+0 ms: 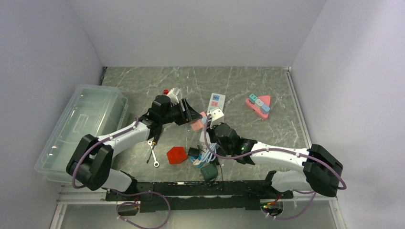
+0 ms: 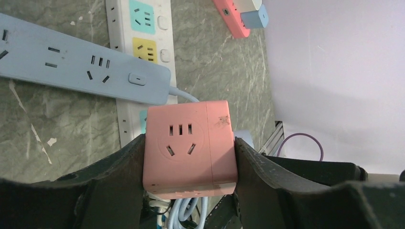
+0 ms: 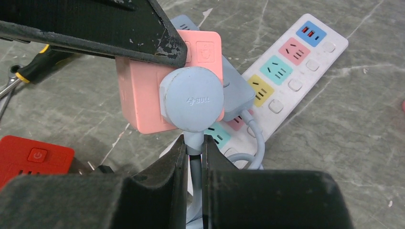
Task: Pull the plug off the socket
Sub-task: Remove the plug from the socket.
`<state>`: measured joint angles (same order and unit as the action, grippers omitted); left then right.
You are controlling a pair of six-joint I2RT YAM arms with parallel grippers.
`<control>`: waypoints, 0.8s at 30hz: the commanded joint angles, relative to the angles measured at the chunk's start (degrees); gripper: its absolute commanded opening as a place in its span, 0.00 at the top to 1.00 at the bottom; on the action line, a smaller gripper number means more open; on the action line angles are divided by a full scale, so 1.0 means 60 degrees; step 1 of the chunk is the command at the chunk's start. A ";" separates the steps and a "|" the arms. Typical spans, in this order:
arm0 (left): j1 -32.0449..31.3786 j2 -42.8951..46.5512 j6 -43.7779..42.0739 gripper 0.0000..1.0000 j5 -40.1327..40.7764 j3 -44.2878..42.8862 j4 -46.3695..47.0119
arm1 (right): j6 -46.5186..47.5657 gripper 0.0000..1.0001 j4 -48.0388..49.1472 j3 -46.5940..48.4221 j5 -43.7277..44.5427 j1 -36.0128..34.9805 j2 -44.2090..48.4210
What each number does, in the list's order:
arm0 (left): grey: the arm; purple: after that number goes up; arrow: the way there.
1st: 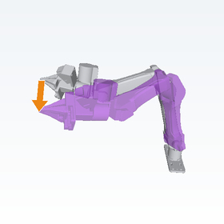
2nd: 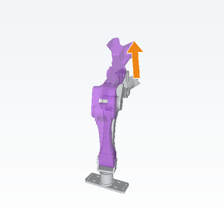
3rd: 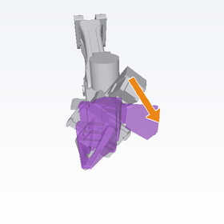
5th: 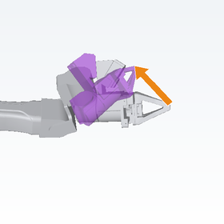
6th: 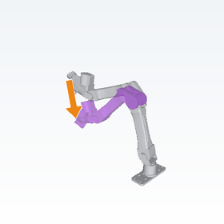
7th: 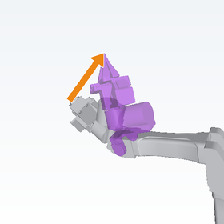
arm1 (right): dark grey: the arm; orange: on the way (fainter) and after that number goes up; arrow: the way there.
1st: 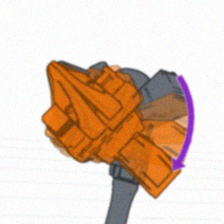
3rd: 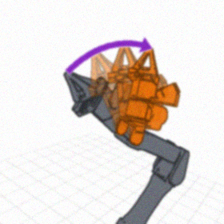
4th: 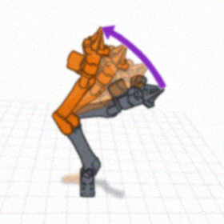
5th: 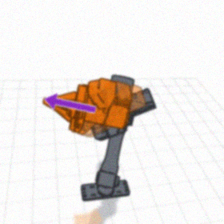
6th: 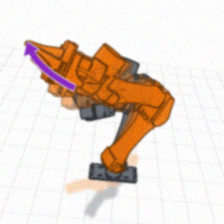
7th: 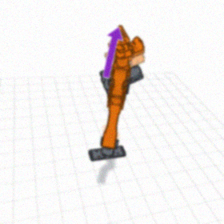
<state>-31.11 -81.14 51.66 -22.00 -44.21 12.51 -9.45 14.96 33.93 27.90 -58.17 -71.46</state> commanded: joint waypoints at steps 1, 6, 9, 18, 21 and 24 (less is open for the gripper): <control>-0.0044 0.0469 -0.0916 1.00 -0.0152 0.0079 -0.0264 | -0.0349 1.00 0.0624 0.0239 -0.0047 0.0185 0.0372; -0.0191 0.0633 -0.1653 1.00 0.0956 -0.0344 -0.1648 | -0.0259 1.00 0.0492 0.0321 0.0647 -0.0354 0.0523; -0.0360 0.0767 -0.2251 1.00 0.1828 -0.0578 -0.2557 | -0.0298 1.00 0.0132 0.0605 0.1172 -0.0786 0.0535; -0.0557 0.0961 -0.2849 1.00 0.2811 -0.0718 -0.3405 | -0.0505 1.00 -0.0358 0.0944 0.1704 -0.1133 0.0491; -0.0557 0.1050 -0.2272 1.00 0.2577 -0.0537 -0.3018 | -0.0557 1.00 -0.0297 0.0821 0.1609 -0.1130 0.0403; -0.0557 0.1122 -0.1577 1.00 0.2295 -0.0425 -0.2542 | -0.0938 1.00 -0.0249 0.0675 0.1389 -0.1144 0.0203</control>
<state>-35.44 -75.37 41.69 -13.58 -48.49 -2.26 -12.27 8.99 35.94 33.63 -64.71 -71.22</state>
